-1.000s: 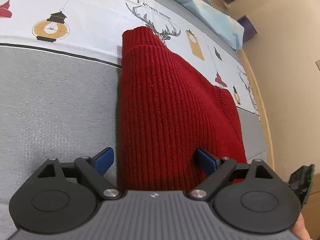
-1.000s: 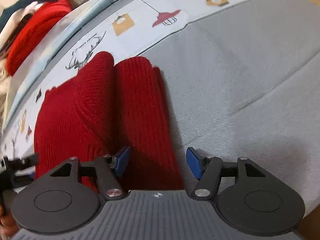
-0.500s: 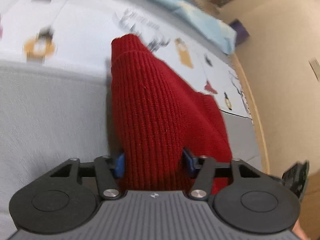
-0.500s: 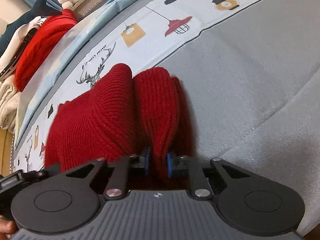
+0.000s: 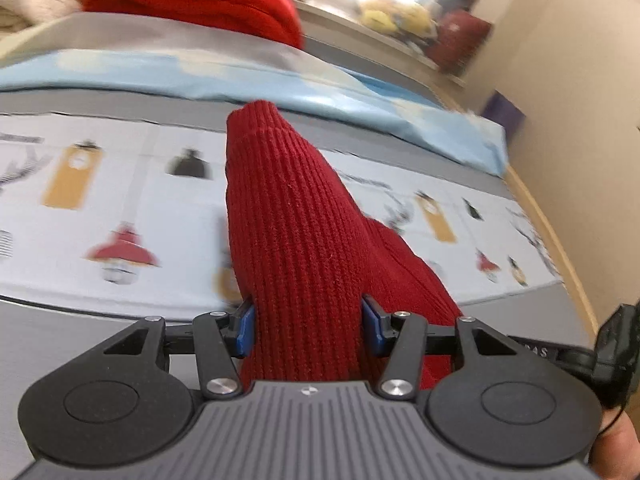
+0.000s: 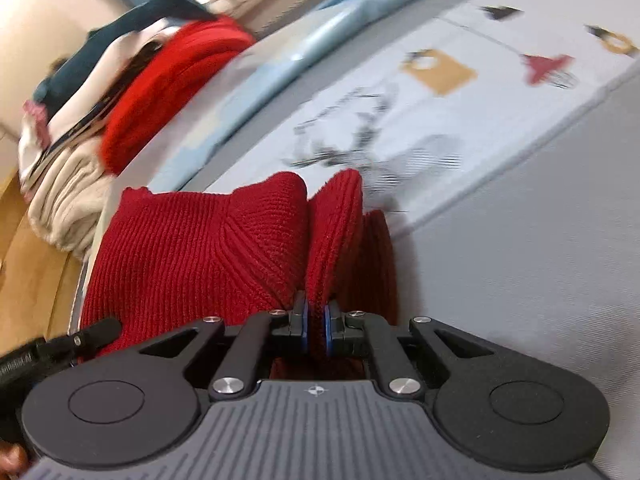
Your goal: Fold small clothes
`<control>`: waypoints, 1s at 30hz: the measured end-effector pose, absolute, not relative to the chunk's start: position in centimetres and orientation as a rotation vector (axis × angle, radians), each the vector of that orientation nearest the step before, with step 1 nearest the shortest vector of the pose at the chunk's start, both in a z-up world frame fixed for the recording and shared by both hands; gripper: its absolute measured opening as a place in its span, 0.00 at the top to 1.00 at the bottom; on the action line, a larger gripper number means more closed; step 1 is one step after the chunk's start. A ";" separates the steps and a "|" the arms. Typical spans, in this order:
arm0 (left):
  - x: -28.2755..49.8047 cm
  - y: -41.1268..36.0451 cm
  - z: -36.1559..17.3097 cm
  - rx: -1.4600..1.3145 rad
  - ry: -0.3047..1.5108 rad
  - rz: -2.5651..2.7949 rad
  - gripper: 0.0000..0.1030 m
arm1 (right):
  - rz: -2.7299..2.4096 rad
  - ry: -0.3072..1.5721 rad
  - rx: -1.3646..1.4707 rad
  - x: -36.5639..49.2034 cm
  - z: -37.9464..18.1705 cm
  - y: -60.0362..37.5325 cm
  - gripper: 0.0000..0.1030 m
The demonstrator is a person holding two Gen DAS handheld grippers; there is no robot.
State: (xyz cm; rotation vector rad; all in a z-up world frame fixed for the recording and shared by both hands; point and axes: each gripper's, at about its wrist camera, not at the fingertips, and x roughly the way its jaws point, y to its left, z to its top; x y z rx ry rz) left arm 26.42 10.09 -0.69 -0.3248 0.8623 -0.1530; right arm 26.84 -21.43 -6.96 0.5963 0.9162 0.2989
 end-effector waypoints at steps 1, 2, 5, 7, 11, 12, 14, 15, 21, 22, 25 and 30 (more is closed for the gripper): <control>26.5 11.1 -0.6 -0.318 0.861 -0.136 0.44 | 0.320 0.911 0.570 27.0 -6.7 -20.2 0.93; 26.7 12.0 -0.7 -0.313 0.865 -0.114 0.41 | 0.336 0.910 0.551 27.4 -6.7 -19.3 0.93; 26.7 14.9 -0.8 -0.316 0.856 -0.029 0.41 | 0.322 0.897 0.506 27.9 -6.2 -17.4 0.87; 26.5 16.4 -0.1 -0.340 0.830 -0.029 0.41 | 0.294 0.858 0.497 27.8 -5.5 -17.1 0.86; 25.7 18.2 0.7 -0.364 0.837 -0.026 0.35 | 0.377 0.854 0.592 28.4 -5.1 -16.3 0.61; 25.7 18.4 0.4 -0.357 0.861 -0.020 0.35 | 0.407 0.879 0.591 28.7 -5.4 -15.7 0.55; 25.6 18.5 -0.2 -0.354 0.899 -0.015 0.35 | 0.472 0.949 0.567 28.9 -6.2 -13.8 0.51; 25.4 18.9 -0.7 -0.359 0.923 -0.011 0.34 | 0.493 0.975 0.556 29.0 -6.6 -13.1 0.51; 24.7 21.2 -5.5 -0.489 1.130 0.003 0.23 | 0.513 1.009 0.487 28.1 -6.7 -12.5 0.83; 24.6 21.4 -6.3 -0.508 1.162 0.010 0.23 | 0.529 0.972 0.496 27.8 -6.0 -13.0 0.84; 24.2 21.3 -7.2 -0.591 1.172 -0.061 0.20 | 0.505 0.873 0.522 26.9 -4.1 -15.4 0.86; 23.5 19.6 -8.1 -0.517 1.217 -0.088 0.18 | 0.450 1.141 0.454 26.7 -8.0 -15.9 0.84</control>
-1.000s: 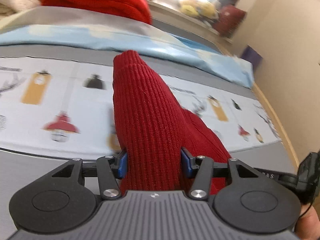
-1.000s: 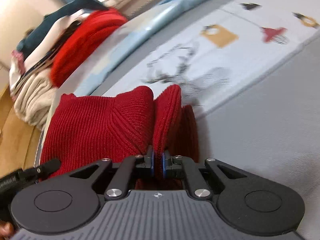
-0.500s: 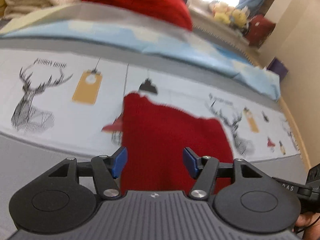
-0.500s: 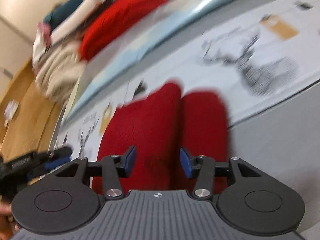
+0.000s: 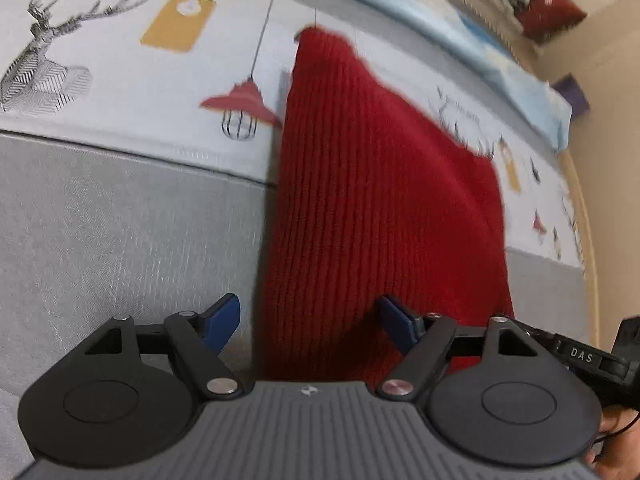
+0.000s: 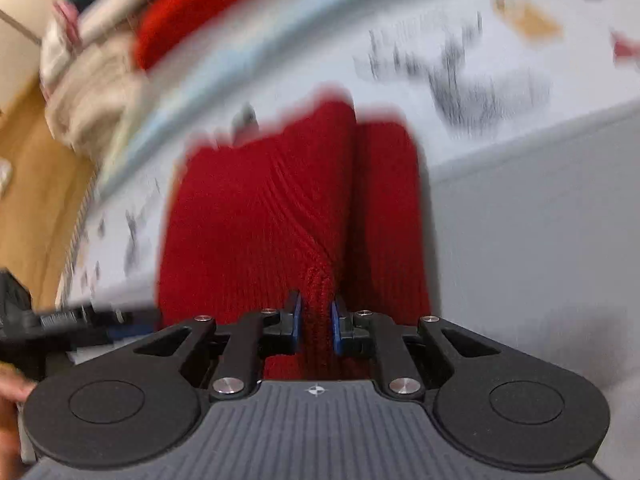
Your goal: Fold small clothes
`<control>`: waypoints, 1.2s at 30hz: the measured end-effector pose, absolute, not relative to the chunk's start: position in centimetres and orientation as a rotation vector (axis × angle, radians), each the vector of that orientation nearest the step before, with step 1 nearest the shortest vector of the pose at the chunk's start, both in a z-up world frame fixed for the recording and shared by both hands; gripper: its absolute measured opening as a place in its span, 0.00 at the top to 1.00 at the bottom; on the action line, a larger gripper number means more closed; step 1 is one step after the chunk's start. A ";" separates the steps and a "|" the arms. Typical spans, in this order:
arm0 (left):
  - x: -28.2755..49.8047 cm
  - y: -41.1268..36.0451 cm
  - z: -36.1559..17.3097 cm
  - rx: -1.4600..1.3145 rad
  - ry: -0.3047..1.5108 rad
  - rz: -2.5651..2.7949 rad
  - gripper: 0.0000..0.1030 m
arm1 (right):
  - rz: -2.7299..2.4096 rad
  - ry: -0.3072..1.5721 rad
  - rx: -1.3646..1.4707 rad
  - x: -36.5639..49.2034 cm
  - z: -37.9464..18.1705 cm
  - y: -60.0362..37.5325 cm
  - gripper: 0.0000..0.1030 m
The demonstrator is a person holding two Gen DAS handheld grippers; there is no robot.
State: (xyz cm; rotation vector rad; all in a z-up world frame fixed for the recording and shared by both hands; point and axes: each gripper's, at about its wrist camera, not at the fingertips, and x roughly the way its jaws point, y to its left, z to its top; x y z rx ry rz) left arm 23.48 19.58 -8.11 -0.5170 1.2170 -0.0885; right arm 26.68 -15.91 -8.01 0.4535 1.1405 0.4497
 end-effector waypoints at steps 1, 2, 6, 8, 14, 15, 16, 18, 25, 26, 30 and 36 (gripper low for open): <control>23.4 19.5 -8.5 -0.533 1.225 -0.094 0.18 | 0.450 1.140 0.436 26.6 -8.0 -15.9 0.83; 23.2 19.5 -8.8 -0.543 1.234 -0.094 0.18 | 0.453 1.130 0.419 26.6 -7.8 -15.9 0.80; 22.4 18.6 -10.6 -0.561 1.278 -0.108 0.23 | 0.404 1.141 0.471 26.2 -7.4 -17.0 0.51; 22.0 18.0 -11.3 -0.578 1.261 -0.132 0.32 | 0.407 1.142 0.473 26.0 -7.2 -17.4 0.51; 21.7 17.9 -11.2 -0.663 1.174 -0.145 0.44 | 0.405 1.145 0.440 25.9 -7.1 -17.5 0.51; 21.6 17.8 -11.1 -0.647 1.174 -0.154 0.44 | 0.408 1.135 0.441 25.9 -6.9 -17.6 0.51; 21.5 17.4 -11.0 -0.608 1.183 -0.154 0.44 | 0.416 1.134 0.433 25.8 -6.8 -17.4 0.52; 21.2 16.7 -10.6 -0.505 1.204 -0.152 0.43 | 0.428 1.156 0.370 25.6 -7.2 -17.0 0.52; 18.9 13.0 -7.1 -0.181 1.119 -0.080 0.43 | 0.431 1.177 0.234 24.4 -7.8 -16.8 0.53; 18.1 12.1 -5.7 -0.111 1.069 -0.053 0.43 | 0.427 1.150 0.221 23.9 -7.2 -16.8 0.53; 13.9 10.2 0.1 0.013 0.838 -0.043 0.16 | 0.403 0.949 0.076 20.6 -3.1 -16.6 0.52; 6.3 9.1 4.2 0.029 0.682 0.043 0.12 | 0.346 0.682 0.081 13.0 2.4 -17.4 0.38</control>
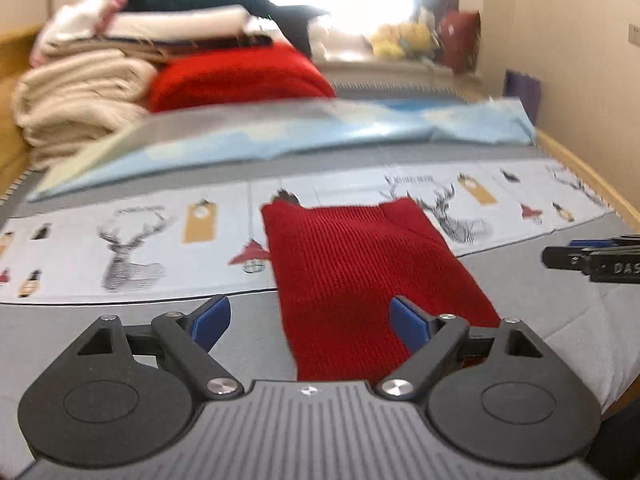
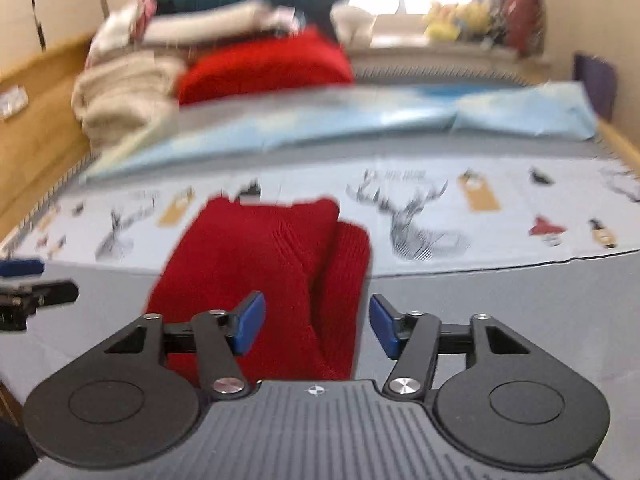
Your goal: Fold small clothes
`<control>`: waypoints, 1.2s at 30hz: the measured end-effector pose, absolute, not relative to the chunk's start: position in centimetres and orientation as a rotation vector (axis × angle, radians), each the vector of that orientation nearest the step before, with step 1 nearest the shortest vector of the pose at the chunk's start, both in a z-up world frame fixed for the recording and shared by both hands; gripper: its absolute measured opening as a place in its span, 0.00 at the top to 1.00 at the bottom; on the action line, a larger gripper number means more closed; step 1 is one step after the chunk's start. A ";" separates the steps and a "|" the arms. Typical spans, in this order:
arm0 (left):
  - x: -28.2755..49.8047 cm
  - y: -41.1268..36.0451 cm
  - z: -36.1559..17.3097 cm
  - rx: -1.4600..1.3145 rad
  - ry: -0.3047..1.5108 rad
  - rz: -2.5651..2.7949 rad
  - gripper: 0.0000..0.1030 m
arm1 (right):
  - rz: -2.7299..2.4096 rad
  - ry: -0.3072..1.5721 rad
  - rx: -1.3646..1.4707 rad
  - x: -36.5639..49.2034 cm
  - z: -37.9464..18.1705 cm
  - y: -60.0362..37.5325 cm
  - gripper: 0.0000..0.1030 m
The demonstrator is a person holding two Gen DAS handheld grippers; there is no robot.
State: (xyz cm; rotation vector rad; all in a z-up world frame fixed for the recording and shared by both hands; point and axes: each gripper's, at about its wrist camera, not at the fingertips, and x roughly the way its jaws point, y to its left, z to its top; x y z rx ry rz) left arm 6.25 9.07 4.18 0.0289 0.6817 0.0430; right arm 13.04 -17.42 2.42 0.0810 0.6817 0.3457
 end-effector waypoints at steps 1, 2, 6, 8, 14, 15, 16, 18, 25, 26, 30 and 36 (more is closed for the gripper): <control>4.6 8.7 4.3 0.039 0.661 0.046 0.12 | 0.338 0.658 0.087 11.7 2.8 -17.6 0.37; 3.1 8.1 4.3 0.047 0.647 0.047 0.12 | 0.332 0.628 0.093 9.9 3.1 -17.7 0.36; -2.2 6.3 3.6 0.037 0.635 0.044 0.11 | 0.301 0.571 0.063 3.6 2.6 -17.8 0.33; -3.8 5.6 2.8 0.006 0.636 0.047 0.11 | 0.285 0.568 0.066 1.4 2.1 -17.9 0.33; -4.4 5.1 0.5 -0.054 0.673 0.089 0.11 | 0.278 0.595 0.014 -1.4 0.5 -16.5 0.29; -4.1 5.0 0.4 -0.062 0.672 0.088 0.11 | 0.282 0.590 0.001 -1.3 0.4 -16.2 0.29; -3.8 4.9 0.3 -0.067 0.668 0.087 0.11 | 0.289 0.591 -0.009 -1.1 0.2 -15.8 0.29; -3.0 4.9 -0.2 -0.085 0.684 0.085 0.11 | 0.298 0.607 -0.022 -0.6 -0.4 -15.2 0.29; -1.7 4.2 -1.4 -0.079 0.718 0.095 0.11 | 0.314 0.631 -0.012 0.6 -1.1 -13.3 0.29; -1.6 4.2 -1.3 -0.076 0.709 0.101 0.11 | 0.317 0.636 -0.005 0.7 -1.2 -13.1 0.29; -1.3 4.6 -1.4 -0.091 0.700 0.110 0.11 | 0.325 0.646 0.016 1.2 -1.3 -12.4 0.29; -1.5 4.5 -1.3 -0.091 0.674 0.097 0.11 | 0.329 0.640 0.026 1.4 -1.1 -11.9 0.28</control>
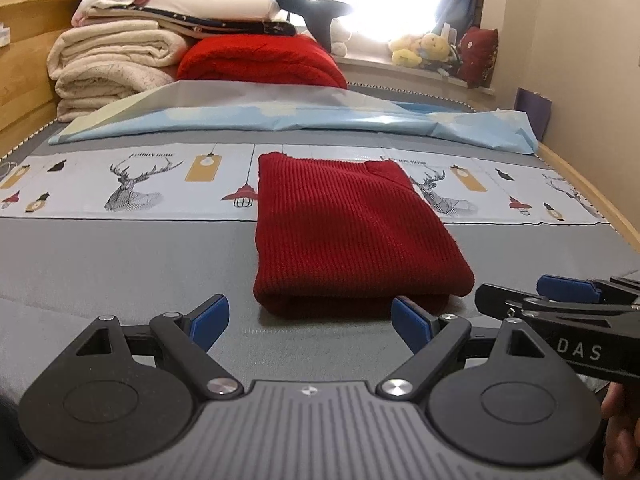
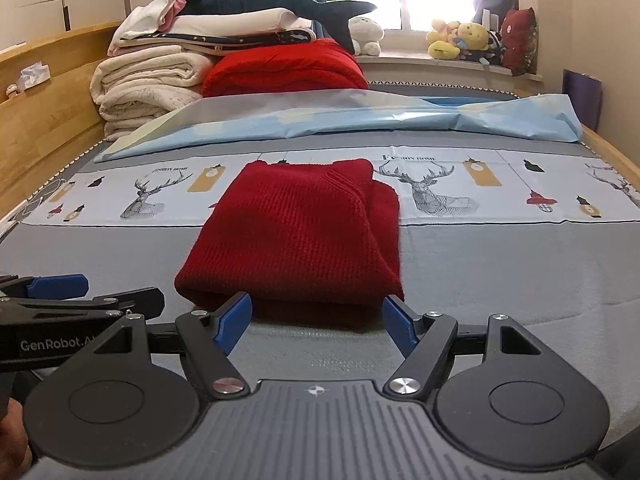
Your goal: Fold small clothes
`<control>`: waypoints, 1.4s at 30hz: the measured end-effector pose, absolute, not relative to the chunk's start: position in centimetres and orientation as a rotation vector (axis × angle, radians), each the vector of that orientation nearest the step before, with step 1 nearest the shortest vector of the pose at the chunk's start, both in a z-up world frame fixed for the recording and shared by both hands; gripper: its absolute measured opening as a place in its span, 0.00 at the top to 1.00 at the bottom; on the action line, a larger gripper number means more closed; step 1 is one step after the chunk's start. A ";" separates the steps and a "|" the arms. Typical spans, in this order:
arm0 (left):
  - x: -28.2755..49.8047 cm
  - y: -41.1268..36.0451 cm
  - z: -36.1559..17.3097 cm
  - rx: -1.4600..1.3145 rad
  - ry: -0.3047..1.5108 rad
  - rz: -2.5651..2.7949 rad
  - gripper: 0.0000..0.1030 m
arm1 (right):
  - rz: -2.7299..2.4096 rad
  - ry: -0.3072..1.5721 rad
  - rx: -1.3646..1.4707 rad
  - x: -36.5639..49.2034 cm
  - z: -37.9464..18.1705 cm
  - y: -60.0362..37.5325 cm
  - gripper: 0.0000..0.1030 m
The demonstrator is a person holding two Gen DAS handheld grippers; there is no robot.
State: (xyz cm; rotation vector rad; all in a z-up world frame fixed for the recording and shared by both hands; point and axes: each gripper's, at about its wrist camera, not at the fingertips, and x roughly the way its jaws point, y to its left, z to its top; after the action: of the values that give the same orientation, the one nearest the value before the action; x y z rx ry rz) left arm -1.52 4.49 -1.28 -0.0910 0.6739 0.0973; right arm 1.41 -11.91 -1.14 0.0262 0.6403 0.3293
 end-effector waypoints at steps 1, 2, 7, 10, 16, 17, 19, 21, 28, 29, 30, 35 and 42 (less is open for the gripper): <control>-1.5 4.4 -1.3 -0.089 0.672 0.097 0.11 | 0.330 0.637 0.026 1.4 -1.1 -11.9 0.28; -1.5 4.4 -1.3 -0.090 0.672 0.096 0.11 | 0.325 0.633 0.024 1.4 -1.0 -11.8 0.28; -1.4 4.3 -1.3 -0.092 0.667 0.085 0.11 | 0.320 0.626 0.027 1.4 -1.0 -12.0 0.28; -1.4 4.2 -1.4 -0.091 0.667 0.080 0.11 | 0.313 0.621 0.022 1.4 -1.0 -12.1 0.28; -1.5 4.3 -1.6 -0.091 0.666 0.070 0.11 | 0.304 0.617 0.023 1.4 -0.9 -12.2 0.28; -1.5 4.3 -1.7 -0.090 0.666 0.069 0.11 | 0.303 0.617 0.022 1.4 -1.0 -12.2 0.28; -1.4 4.3 -1.7 -0.088 0.664 0.068 0.11 | 0.302 0.618 0.020 1.4 -1.0 -12.3 0.28; -1.4 4.3 -1.7 -0.087 0.663 0.065 0.11 | 0.301 0.615 0.019 1.4 -1.0 -12.2 0.28; -1.3 4.5 -1.8 -0.088 0.665 0.069 0.11 | 0.305 0.608 0.015 1.4 -1.0 -12.1 0.28; -1.3 4.5 -1.8 -0.089 0.666 0.070 0.11 | 0.305 0.607 0.013 1.4 -1.0 -12.1 0.28; -1.3 4.5 -1.8 -0.088 0.666 0.070 0.11 | 0.306 0.605 0.011 1.4 -1.0 -12.1 0.28; -1.3 4.4 -1.8 -0.088 0.665 0.071 0.11 | 0.306 0.605 0.009 1.4 -1.0 -12.1 0.28; -1.3 4.4 -1.8 -0.085 0.665 0.070 0.11 | 0.306 0.606 0.010 1.4 -0.9 -12.0 0.28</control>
State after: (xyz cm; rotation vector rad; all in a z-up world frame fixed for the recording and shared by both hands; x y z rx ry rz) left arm -1.29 4.43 -1.82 -0.0854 0.6651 0.0703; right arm 1.40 -12.04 -0.95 0.0105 0.6057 0.3059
